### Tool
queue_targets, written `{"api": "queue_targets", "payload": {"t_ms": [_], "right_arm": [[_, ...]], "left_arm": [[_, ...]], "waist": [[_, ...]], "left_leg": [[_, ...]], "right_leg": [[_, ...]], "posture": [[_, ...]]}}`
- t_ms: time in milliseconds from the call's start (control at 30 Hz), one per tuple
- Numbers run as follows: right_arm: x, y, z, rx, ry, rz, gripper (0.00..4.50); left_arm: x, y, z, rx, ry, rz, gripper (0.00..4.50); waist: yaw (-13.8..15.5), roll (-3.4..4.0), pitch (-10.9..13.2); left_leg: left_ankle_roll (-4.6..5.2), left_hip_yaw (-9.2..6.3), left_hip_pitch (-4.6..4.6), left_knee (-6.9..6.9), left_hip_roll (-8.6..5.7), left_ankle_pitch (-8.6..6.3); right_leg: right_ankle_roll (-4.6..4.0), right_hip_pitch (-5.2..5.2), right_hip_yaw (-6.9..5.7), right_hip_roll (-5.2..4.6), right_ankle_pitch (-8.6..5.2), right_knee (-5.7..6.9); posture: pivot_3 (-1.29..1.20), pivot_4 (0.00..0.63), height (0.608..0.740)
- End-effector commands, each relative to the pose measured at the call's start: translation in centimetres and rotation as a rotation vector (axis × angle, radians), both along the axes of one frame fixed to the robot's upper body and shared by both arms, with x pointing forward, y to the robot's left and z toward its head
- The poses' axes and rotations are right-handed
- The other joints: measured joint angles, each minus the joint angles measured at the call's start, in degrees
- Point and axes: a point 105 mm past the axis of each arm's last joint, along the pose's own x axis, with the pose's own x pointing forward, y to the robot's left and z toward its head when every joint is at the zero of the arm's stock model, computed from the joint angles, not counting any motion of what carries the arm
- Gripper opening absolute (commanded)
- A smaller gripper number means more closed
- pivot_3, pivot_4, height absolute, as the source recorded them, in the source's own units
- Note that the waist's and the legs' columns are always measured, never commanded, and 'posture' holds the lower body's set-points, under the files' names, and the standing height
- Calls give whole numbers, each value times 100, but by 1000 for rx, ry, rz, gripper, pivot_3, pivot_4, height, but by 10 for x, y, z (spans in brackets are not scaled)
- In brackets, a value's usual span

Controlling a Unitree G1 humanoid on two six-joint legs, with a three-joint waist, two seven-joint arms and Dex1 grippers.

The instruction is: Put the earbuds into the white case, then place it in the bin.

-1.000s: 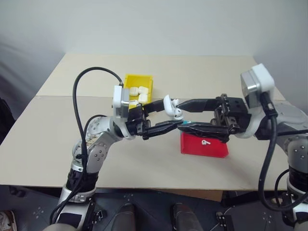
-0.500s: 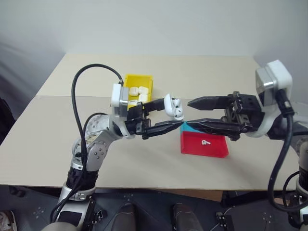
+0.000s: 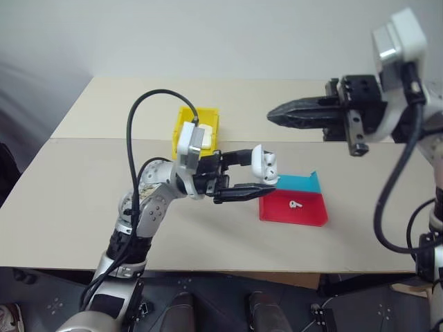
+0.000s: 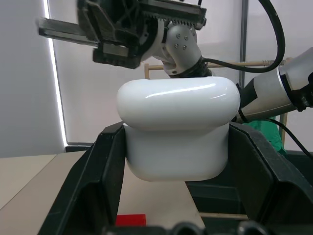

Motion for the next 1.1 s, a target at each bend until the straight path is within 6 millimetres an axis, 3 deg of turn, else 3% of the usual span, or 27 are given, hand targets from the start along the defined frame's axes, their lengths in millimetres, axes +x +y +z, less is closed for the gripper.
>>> {"api": "queue_targets", "payload": {"t_ms": [33, 300, 533, 833, 967, 1100], "right_arm": [[-2, 12, 5, -99, -80, 62, 45], [-9, 33, -7, -330, -157, 229, 45], [-10, 9, -17, -428, -191, 249, 45], [-9, -10, -14, -371, -216, 148, 45], [-5, -3, 3, -287, -260, 109, 45], [-1, 12, 8, -278, -299, 127, 45]], "left_arm": [[0, -7, 4, -1, -23, -20, 2801], [2, -10, 4, 7, -29, -25, 2801], [3, -2, 5, -4, -37, 23, 2801], [5, 13, 8, -28, -52, 116, 2801], [3, 15, 3, -2, -38, 103, 2801], [2, 10, 2, 2, -36, 76, 2801]], "waist": [[8, 0, 0], [21, 0, 0], [22, 0, 0], [6, 0, 0], [3, 0, 0], [6, 1, 0]], "left_leg": [[0, -1, -1, 0, 0, 0], [1, -1, -8, 0, 0, 0], [0, -1, -7, 1, 0, 0], [0, -1, -2, 1, 0, 0], [0, 1, 1, 1, 0, 0], [0, 1, 1, 1, 0, 0]], "right_leg": [[-1, -1, -1, 0, 1, 0], [-8, -5, -3, 0, 5, 0], [-19, -5, -5, -1, 12, 2], [-21, -5, -4, -1, 12, 6], [-21, -4, -2, -1, 12, 7], [-22, -4, -3, -1, 13, 7]], "posture": [[0, 150, 740], [0, 150, 740], [0, 150, 740], [0, 150, 740], [0, 150, 740], [0, 150, 740]]}}
